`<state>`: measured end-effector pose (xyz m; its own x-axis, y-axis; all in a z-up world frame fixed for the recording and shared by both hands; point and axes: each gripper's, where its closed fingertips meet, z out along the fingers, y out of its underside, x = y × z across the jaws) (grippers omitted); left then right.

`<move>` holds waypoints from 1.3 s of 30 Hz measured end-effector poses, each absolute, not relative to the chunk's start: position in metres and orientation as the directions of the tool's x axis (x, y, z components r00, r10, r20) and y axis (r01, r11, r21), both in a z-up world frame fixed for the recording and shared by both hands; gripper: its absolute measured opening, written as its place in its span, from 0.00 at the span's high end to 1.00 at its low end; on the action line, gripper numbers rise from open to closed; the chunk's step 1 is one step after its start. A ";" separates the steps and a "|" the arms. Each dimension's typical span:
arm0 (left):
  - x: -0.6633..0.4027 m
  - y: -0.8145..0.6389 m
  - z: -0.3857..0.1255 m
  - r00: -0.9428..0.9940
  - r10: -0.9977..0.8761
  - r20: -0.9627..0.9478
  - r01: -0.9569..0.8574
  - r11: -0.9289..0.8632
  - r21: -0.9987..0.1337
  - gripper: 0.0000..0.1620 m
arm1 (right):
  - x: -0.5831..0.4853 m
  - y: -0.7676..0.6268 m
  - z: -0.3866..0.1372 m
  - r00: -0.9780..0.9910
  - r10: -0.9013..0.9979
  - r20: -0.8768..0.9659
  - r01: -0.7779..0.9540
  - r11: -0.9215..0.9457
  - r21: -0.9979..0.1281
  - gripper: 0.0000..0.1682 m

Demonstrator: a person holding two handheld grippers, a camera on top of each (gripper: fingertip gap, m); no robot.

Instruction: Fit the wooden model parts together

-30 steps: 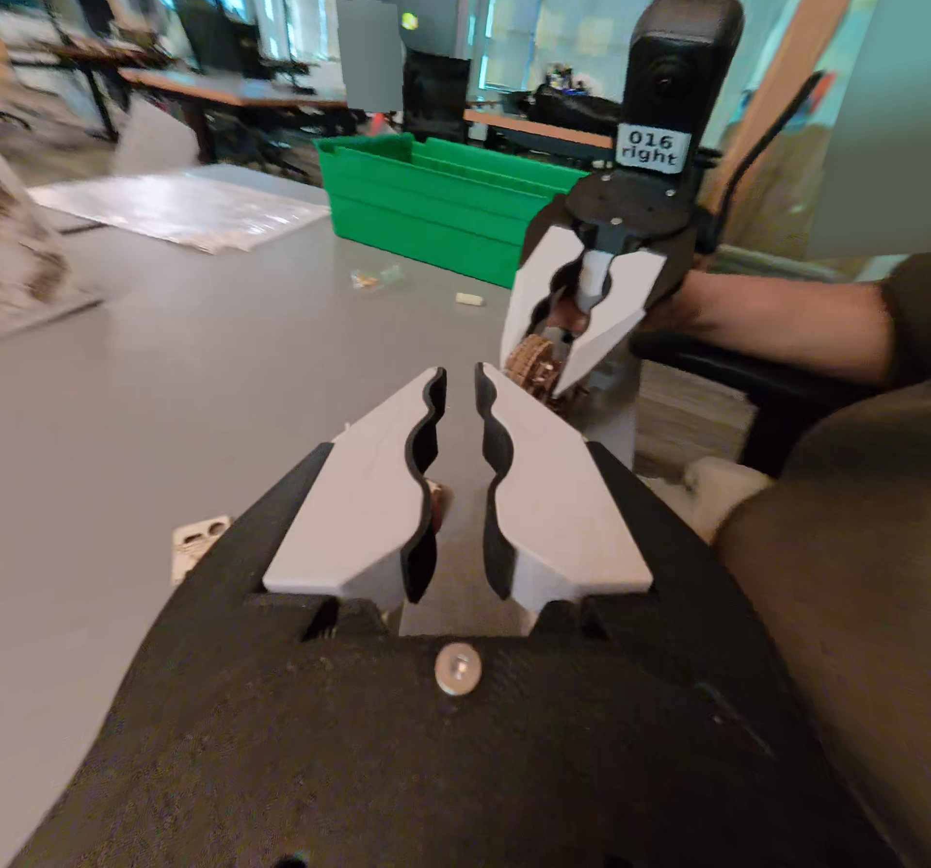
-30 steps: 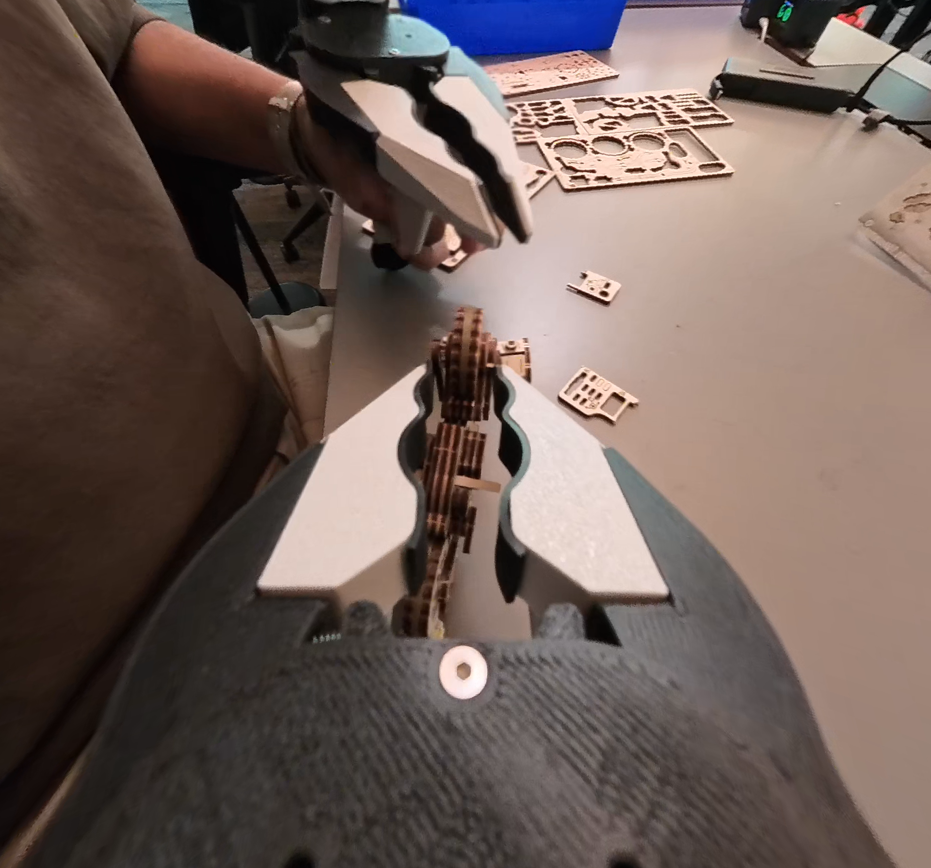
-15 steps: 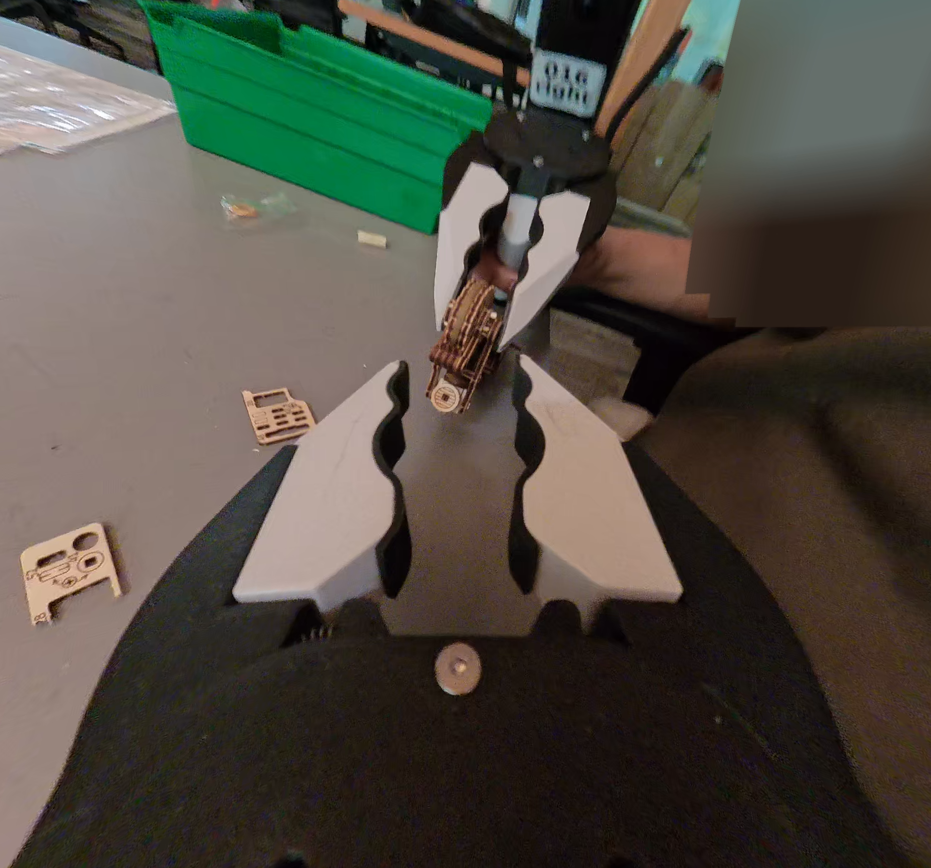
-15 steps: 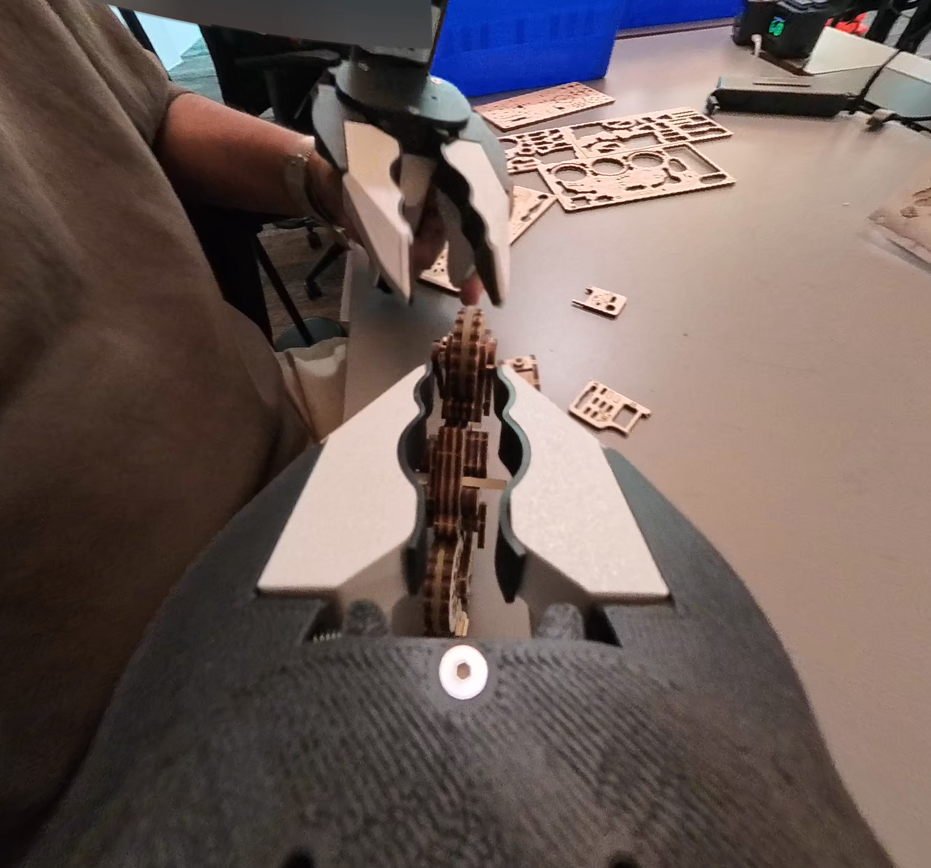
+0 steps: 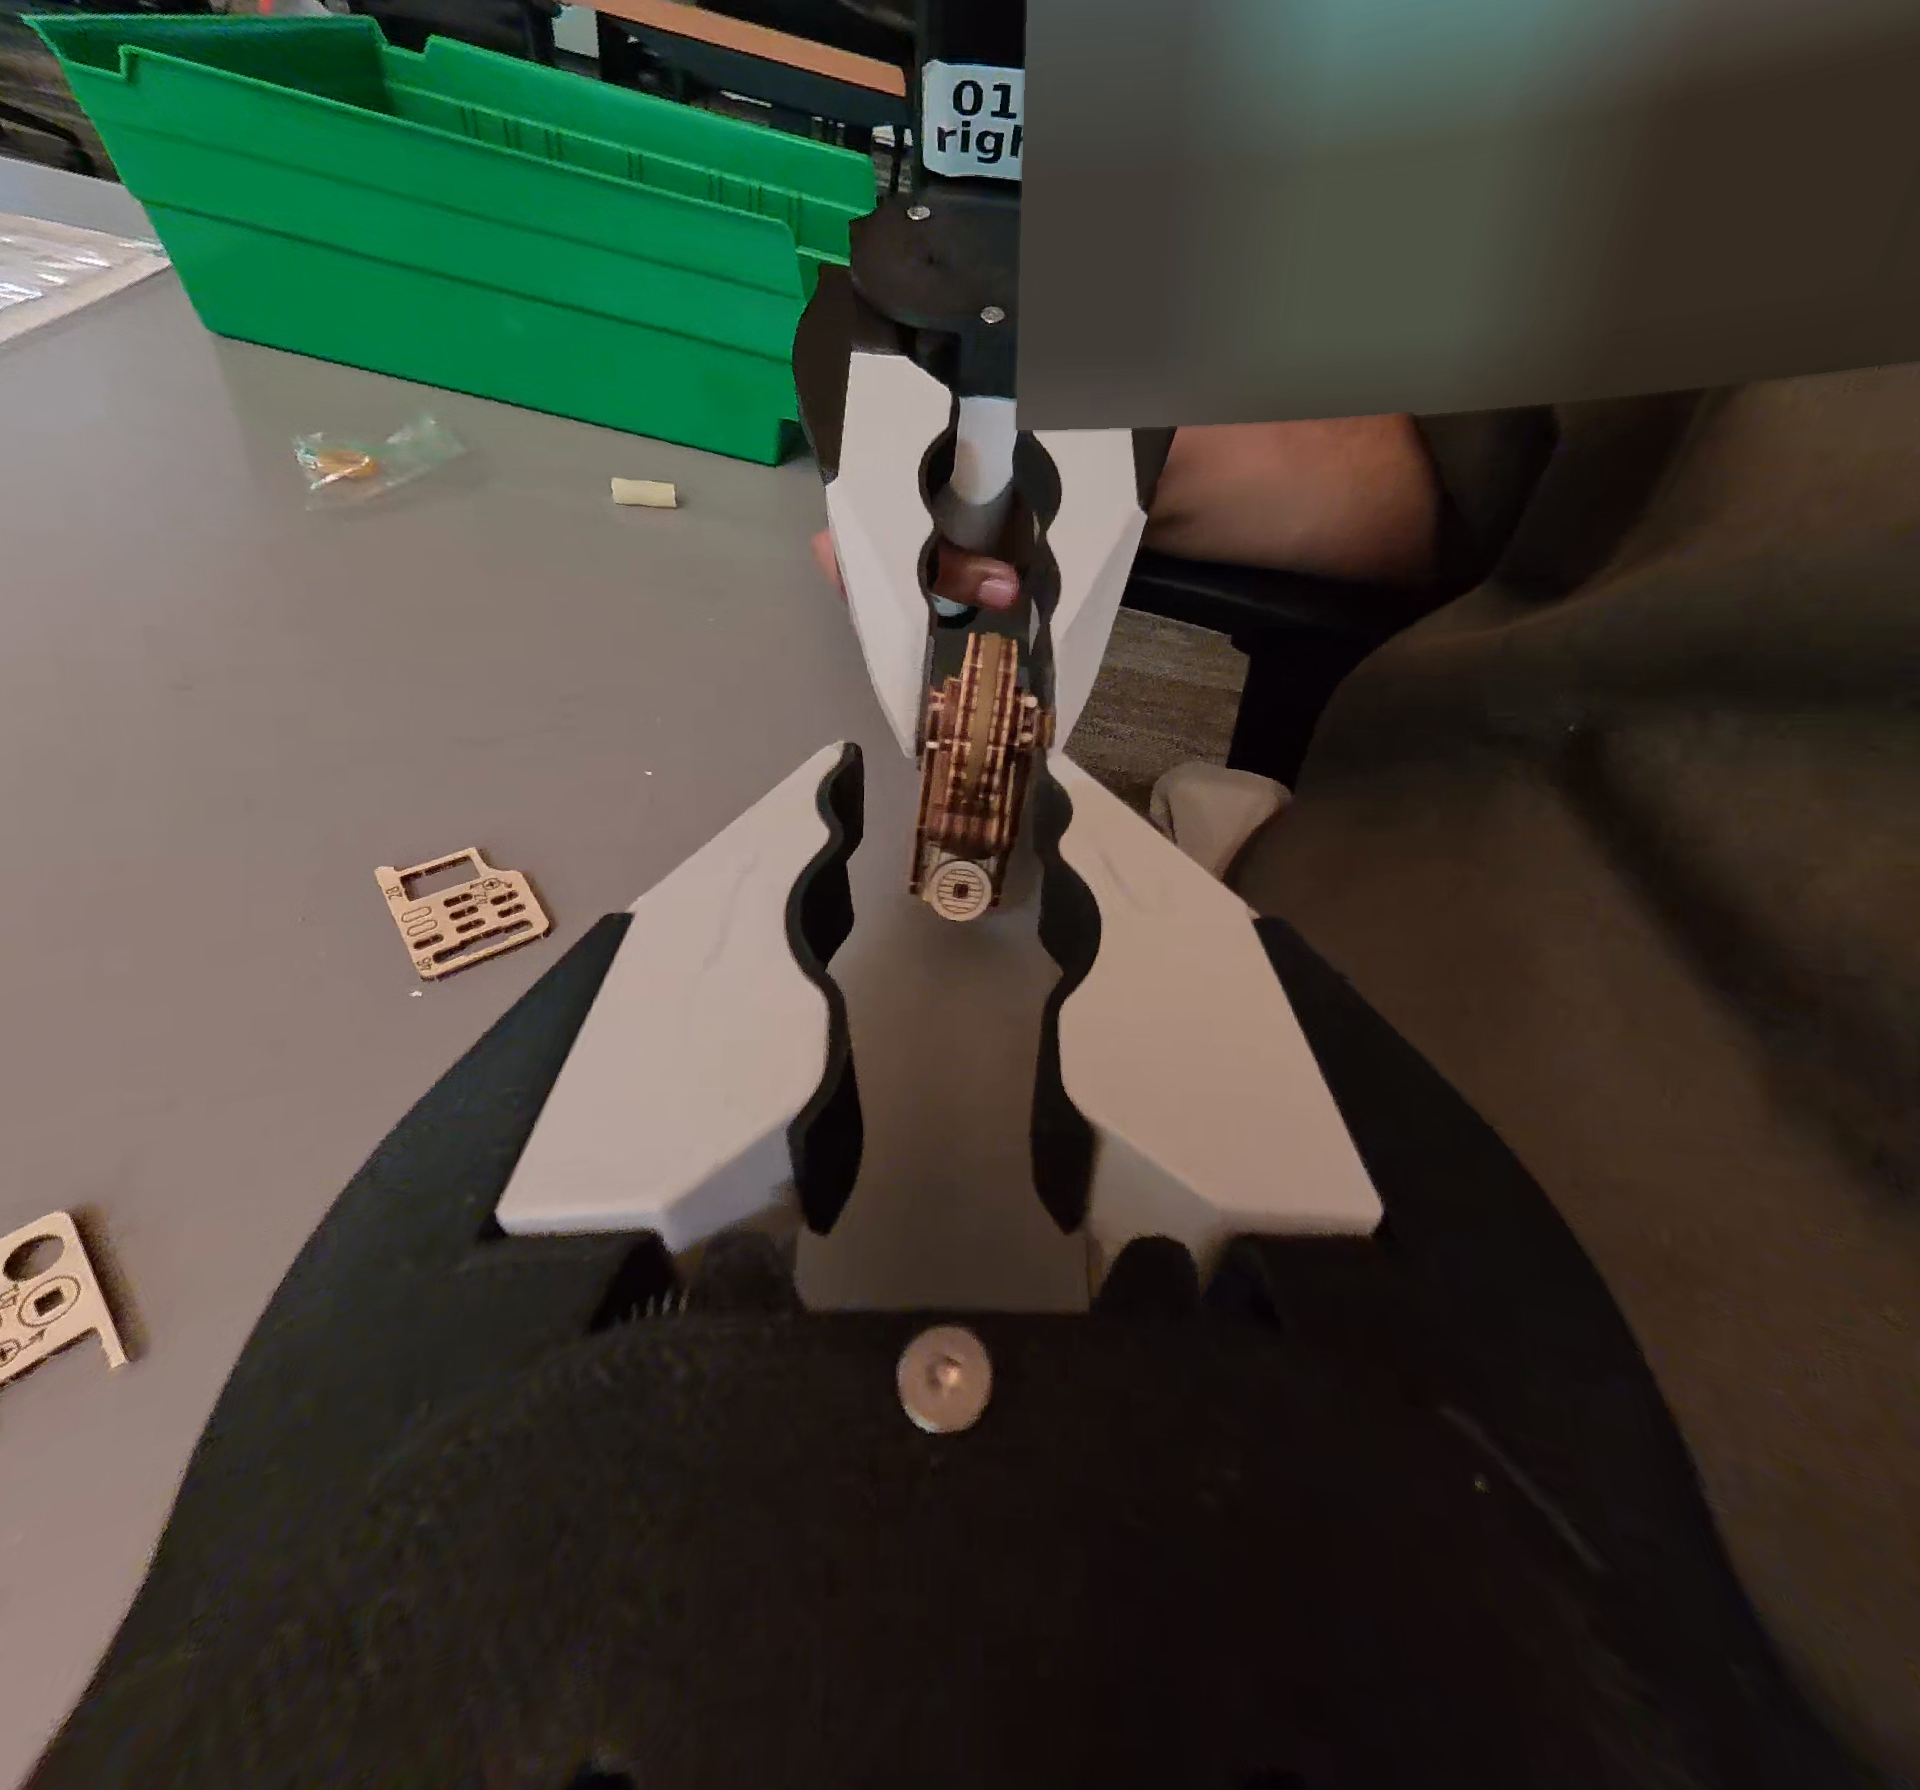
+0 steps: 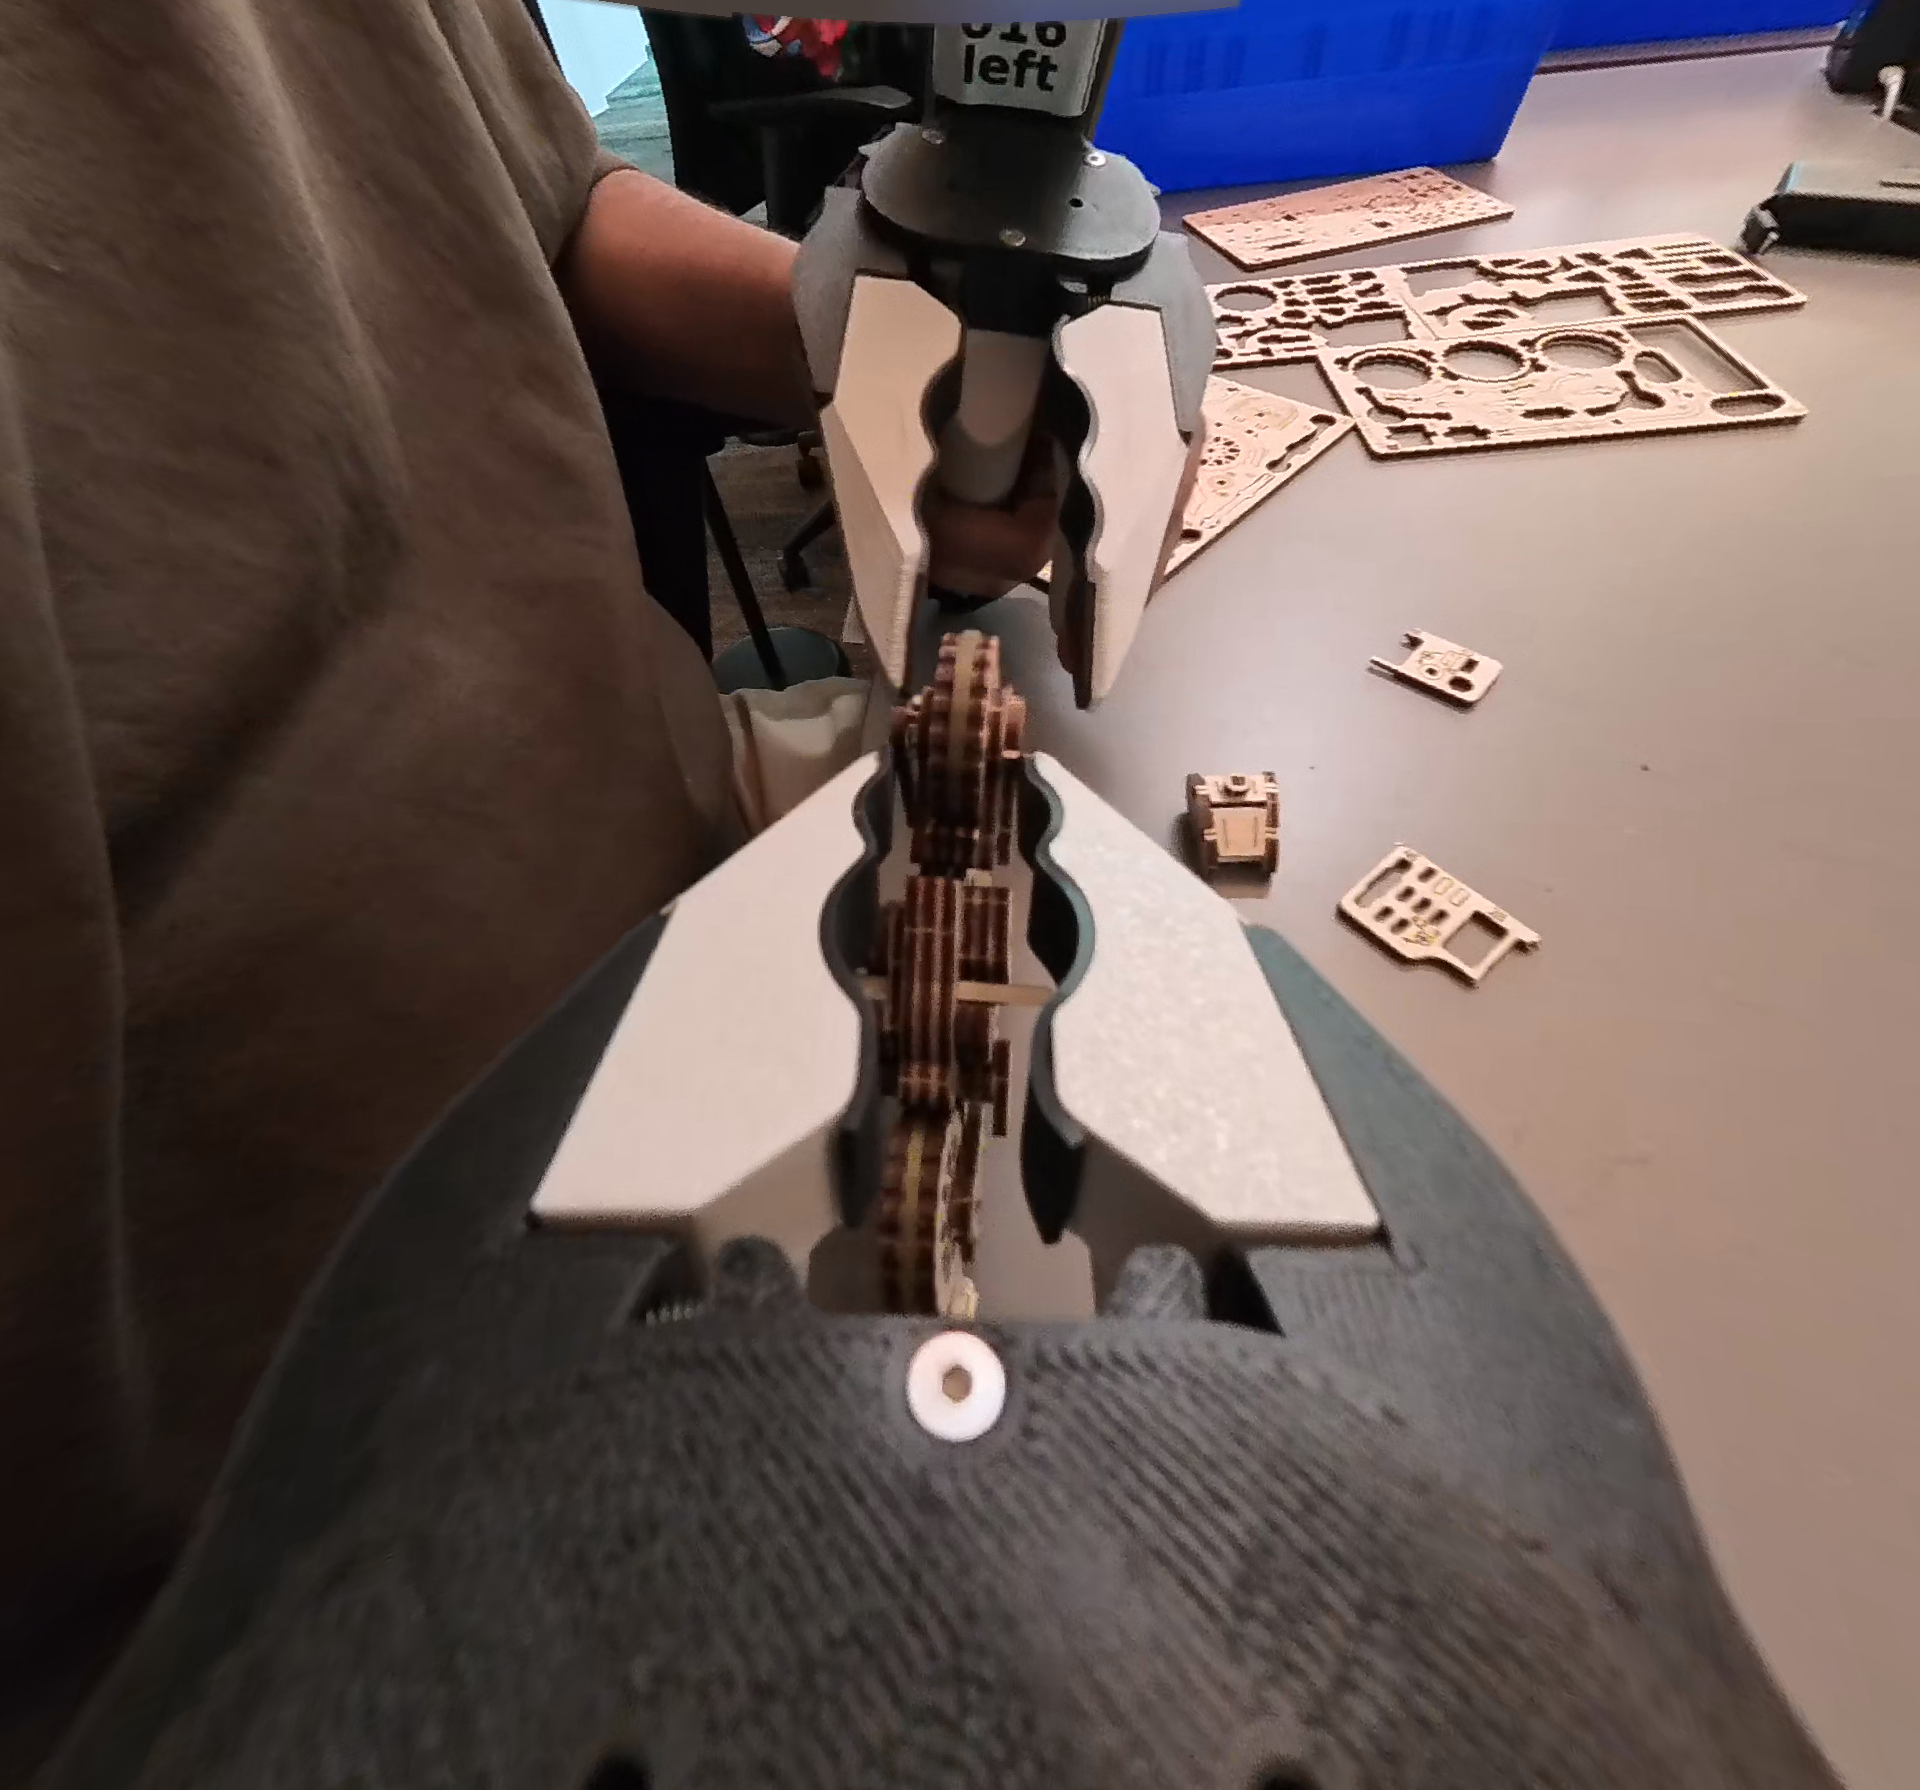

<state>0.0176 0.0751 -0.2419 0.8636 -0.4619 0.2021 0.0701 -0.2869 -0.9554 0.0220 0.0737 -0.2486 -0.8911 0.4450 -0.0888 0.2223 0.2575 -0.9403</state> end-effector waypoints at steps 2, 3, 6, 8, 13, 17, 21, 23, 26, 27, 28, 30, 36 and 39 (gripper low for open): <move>0.020 0.074 -0.242 0.856 -0.477 0.197 0.061 -0.286 -0.956 0.81 | 0.026 0.071 -0.247 -0.905 0.418 -0.080 0.204 0.262 -0.943 0.87; 0.023 0.072 -0.241 0.847 -0.494 0.194 0.055 -0.283 -0.958 0.82 | 0.029 0.069 -0.247 -0.913 0.403 -0.062 0.185 0.272 -0.944 0.87; 0.032 0.068 -0.241 0.825 -0.537 0.176 0.028 -0.272 -0.962 0.84 | 0.034 0.065 -0.247 -0.926 0.378 0.000 0.129 0.314 -0.941 0.87; 0.036 0.065 -0.240 0.813 -0.559 0.161 0.011 -0.262 -0.965 0.85 | 0.037 0.063 -0.247 -0.931 0.363 0.025 0.104 0.331 -0.938 0.87; 0.045 0.060 -0.240 0.785 -0.602 0.148 -0.016 -0.259 -0.966 0.90 | 0.042 0.059 -0.248 -0.940 0.338 0.049 0.080 0.355 -0.931 0.87; 0.047 0.059 -0.241 0.779 -0.613 0.132 -0.035 -0.253 -0.967 0.90 | 0.045 0.057 -0.249 -0.944 0.324 0.065 0.063 0.369 -0.927 0.87; 0.048 0.058 -0.241 0.777 -0.619 0.115 -0.052 -0.245 -0.968 0.91 | 0.045 0.057 -0.249 -0.945 0.320 0.069 0.059 0.373 -0.926 0.87; 0.048 0.058 -0.241 0.780 -0.617 0.101 -0.063 -0.238 -0.969 0.91 | 0.045 0.057 -0.249 -0.944 0.323 0.072 0.057 0.375 -0.925 0.87; 0.045 0.060 -0.241 0.789 -0.607 0.093 -0.066 -0.235 -0.970 0.91 | 0.043 0.057 -0.249 -0.940 0.334 0.074 0.057 0.367 -0.929 0.87; 0.044 0.060 -0.241 0.794 -0.602 0.088 -0.068 -0.232 -0.970 0.91 | 0.042 0.057 -0.248 -0.939 0.337 0.066 0.062 0.355 -0.933 0.83; 0.044 0.061 -0.241 0.796 -0.599 0.085 -0.070 -0.230 -0.971 0.91 | 0.041 0.057 -0.247 -0.938 0.342 0.053 0.072 0.342 -0.937 0.79; 0.042 0.062 -0.241 0.803 -0.590 0.086 -0.066 -0.231 -0.971 0.91 | 0.040 0.059 -0.245 -0.937 0.348 0.030 0.090 0.321 -0.943 0.75; 0.037 0.064 -0.241 0.818 -0.570 0.083 -0.062 -0.230 -0.971 0.91 | 0.034 0.065 -0.231 -0.921 0.391 0.010 0.091 0.241 -0.966 0.76; 0.036 0.065 -0.240 0.820 -0.566 0.090 -0.051 -0.228 -0.972 0.91 | 0.032 0.067 -0.229 -0.913 0.408 0.022 0.083 0.238 -0.968 0.80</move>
